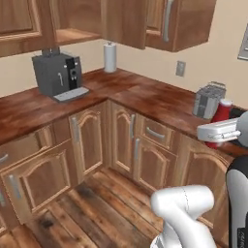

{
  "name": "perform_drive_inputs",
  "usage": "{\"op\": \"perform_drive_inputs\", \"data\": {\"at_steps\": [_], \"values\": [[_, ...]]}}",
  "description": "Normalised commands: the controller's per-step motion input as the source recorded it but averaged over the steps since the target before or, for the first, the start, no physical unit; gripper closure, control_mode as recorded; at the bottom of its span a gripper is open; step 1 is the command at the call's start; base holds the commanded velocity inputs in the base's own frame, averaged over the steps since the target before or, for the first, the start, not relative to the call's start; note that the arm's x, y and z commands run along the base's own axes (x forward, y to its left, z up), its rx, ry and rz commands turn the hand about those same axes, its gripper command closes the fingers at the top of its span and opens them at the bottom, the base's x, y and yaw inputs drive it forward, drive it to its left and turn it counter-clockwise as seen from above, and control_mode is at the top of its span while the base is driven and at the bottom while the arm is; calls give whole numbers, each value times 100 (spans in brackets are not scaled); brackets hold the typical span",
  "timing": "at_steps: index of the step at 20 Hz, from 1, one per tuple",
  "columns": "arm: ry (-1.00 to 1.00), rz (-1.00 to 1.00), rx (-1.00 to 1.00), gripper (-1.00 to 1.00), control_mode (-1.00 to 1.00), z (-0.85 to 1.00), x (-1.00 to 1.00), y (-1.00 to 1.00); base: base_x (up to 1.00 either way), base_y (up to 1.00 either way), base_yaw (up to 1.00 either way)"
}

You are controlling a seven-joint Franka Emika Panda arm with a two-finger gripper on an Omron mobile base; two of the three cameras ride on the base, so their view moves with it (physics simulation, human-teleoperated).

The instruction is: Collect the turmeric, ketchup, and shaker from the cabinet and place them next to the stove.

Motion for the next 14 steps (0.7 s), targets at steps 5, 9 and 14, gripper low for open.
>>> {"op": "perform_drive_inputs", "data": {"at_steps": [5, 9, 14], "values": [[0, 0, 0, 100, 100, 0, 0, 0, -54, 0, -61], [0, 0, 0, 100, 100, 0, 0, 0, -44, -8, -59], [0, 0, 0, 100, 100, 0, 0, 0, -35, -25, -56]]}}
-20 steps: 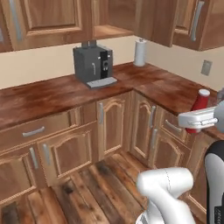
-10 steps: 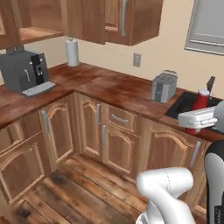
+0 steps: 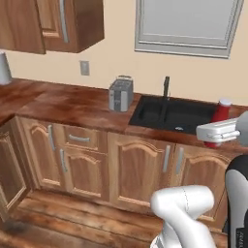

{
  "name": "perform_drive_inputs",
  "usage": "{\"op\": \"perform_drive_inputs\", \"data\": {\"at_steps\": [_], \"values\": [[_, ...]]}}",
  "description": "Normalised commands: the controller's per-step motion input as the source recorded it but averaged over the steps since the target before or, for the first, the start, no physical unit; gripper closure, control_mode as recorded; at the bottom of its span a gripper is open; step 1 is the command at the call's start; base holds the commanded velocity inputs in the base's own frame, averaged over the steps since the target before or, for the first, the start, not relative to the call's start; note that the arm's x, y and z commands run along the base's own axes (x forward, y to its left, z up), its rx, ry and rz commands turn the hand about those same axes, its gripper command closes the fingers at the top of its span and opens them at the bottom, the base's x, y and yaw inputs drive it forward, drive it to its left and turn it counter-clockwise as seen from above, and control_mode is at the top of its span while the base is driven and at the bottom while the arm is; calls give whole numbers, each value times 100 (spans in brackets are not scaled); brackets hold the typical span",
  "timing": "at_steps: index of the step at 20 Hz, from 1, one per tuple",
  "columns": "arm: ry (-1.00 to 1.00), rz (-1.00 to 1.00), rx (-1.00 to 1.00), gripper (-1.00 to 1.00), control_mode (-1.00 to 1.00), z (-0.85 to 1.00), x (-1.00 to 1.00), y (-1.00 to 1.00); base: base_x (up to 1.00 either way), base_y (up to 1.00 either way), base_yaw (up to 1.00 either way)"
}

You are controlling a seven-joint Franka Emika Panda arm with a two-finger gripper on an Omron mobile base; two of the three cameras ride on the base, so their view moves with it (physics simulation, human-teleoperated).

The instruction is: Collect the turmeric, ketchup, and shaker from the cabinet and place them next to the stove.

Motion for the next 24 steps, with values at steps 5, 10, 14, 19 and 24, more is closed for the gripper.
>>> {"op": "perform_drive_inputs", "data": {"at_steps": [5, 10, 14, 19, 24], "values": [[0, 0, 0, 100, 100, 0, 0, 0, -5, -52, -45], [0, 0, 0, 100, 100, 0, 0, 0, 21, -88, -27], [0, 0, 0, 100, 100, 0, 0, 0, 33, -100, -18], [0, 0, 0, 100, 100, 0, 0, 0, 37, -100, -15], [0, 0, 0, 100, 100, 0, 0, 0, 35, -100, -15]]}}
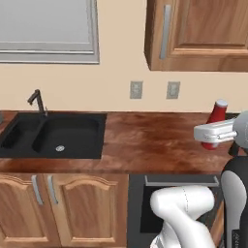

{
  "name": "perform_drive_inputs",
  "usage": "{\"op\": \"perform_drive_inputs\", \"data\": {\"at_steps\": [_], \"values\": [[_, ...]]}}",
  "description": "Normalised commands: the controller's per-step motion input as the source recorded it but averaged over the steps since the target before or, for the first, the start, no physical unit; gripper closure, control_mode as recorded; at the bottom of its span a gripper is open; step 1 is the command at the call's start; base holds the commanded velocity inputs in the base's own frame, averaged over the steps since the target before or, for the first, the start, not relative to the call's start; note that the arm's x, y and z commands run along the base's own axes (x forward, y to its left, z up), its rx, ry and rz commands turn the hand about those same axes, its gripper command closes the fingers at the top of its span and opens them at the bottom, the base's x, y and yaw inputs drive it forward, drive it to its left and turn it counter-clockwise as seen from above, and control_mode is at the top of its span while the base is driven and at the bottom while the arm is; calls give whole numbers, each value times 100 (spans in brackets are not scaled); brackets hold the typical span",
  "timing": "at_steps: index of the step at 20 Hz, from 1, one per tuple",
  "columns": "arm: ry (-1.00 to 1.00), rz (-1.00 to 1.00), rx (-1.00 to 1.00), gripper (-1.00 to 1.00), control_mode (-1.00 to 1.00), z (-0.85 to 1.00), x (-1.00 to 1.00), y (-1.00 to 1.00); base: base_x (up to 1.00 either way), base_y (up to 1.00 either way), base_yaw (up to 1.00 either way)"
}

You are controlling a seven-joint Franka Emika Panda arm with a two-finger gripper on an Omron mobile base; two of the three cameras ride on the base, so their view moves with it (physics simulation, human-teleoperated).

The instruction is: Collect the turmeric, ketchup, and shaker from the cabinet and place them next to the stove.

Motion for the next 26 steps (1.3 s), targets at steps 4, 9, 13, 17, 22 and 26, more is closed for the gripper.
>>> {"op": "perform_drive_inputs", "data": {"at_steps": [4, 9, 13, 17, 22, 26], "values": [[0, 0, 0, 100, 100, 0, 0, 0, 30, -100, -15], [0, 0, 0, 100, 100, 0, 0, 0, 33, -97, -13], [1, -1, 4, 100, -100, -7, 11, -20, 31, -60, -5], [4, -1, 17, 100, -100, -37, 42, -79, 0, 0, 0], [3, 0, 13, 100, -100, -49, 34, -80, 0, 0, 0], [1, 0, 12, 100, -100, -49, 27, -80, 0, 0, 0]]}}
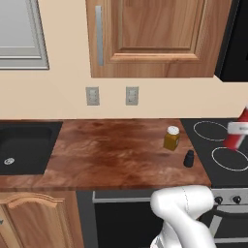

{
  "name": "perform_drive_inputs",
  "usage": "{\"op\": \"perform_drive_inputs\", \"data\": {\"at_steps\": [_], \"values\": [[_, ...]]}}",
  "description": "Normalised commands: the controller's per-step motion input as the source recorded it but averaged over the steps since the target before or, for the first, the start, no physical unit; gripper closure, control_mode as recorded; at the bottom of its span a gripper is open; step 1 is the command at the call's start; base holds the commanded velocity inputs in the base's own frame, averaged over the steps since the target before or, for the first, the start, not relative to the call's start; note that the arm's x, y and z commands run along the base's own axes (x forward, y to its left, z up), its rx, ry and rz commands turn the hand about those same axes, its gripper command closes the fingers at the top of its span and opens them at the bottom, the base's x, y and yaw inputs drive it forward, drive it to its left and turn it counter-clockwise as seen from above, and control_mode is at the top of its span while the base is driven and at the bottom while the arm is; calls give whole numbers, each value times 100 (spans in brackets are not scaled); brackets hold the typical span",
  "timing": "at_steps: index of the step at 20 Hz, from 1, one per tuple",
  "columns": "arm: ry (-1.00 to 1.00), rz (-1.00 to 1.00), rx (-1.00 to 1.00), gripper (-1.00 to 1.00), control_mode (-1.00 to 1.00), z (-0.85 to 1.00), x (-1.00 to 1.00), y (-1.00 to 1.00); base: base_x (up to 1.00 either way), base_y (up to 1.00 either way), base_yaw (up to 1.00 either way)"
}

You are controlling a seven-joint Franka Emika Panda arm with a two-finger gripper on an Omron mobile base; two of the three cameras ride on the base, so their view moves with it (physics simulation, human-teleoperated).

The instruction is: Collect the turmeric, ketchup, and shaker from the cabinet and place them next to the stove.

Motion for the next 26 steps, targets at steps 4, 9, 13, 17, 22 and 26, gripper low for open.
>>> {"op": "perform_drive_inputs", "data": {"at_steps": [4, 9, 13, 17, 22, 26], "values": [[0, 0, 11, 100, -100, -33, 21, -64, 0, 0, 0], [0, 0, 4, 100, -100, -18, 26, -48, 0, 0, 0], [0, 4, 1, 100, -100, -19, 38, -42, 0, 0, 0], [0, 10, 1, 100, -100, -28, 43, -40, 0, 0, 0], [-3, 10, 0, 100, -100, -40, 45, -25, 0, 0, 0], [-11, 11, 0, 100, -100, -47, 40, -2, 0, 0, 0]]}}
